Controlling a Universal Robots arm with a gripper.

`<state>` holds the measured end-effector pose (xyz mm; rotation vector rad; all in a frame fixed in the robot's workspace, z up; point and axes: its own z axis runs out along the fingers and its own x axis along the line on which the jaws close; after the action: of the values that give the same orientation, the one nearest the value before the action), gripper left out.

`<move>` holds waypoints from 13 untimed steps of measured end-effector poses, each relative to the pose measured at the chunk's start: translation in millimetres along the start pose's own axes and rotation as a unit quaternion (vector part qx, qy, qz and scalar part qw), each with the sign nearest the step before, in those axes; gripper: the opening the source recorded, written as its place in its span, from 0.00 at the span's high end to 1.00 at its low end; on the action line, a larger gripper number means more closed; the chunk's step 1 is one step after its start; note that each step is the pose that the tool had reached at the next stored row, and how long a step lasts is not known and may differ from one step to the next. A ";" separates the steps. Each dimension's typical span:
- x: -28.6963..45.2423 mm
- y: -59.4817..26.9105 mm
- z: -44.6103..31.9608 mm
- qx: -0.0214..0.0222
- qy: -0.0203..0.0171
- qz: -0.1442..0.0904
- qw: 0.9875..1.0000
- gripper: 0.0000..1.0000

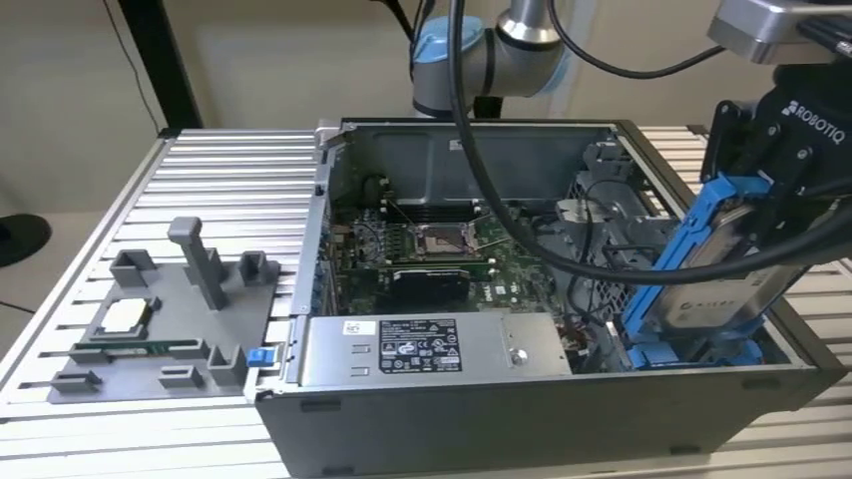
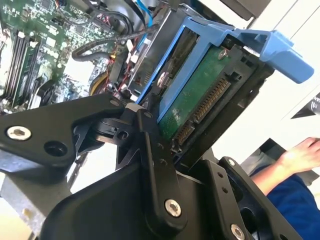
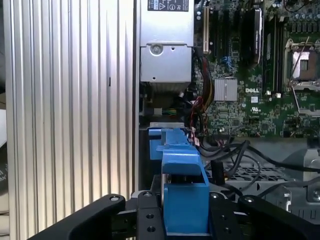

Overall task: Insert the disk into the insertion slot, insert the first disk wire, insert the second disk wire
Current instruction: 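Insert the disk into the insertion slot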

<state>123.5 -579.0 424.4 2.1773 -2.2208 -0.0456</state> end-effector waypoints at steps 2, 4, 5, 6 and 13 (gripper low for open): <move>-1.0 -0.2 3.4 0.000 0.000 0.000 1.000 1.00; -2.6 -0.3 6.8 0.000 0.000 0.000 1.000 1.00; -3.6 -0.4 8.3 0.000 0.000 0.000 1.000 1.00; -4.1 -0.5 9.7 0.000 0.000 0.000 1.000 1.00; -5.5 -2.8 17.1 0.000 0.000 0.000 1.000 1.00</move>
<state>125.6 -573.6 407.2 2.1773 -2.2208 -0.0452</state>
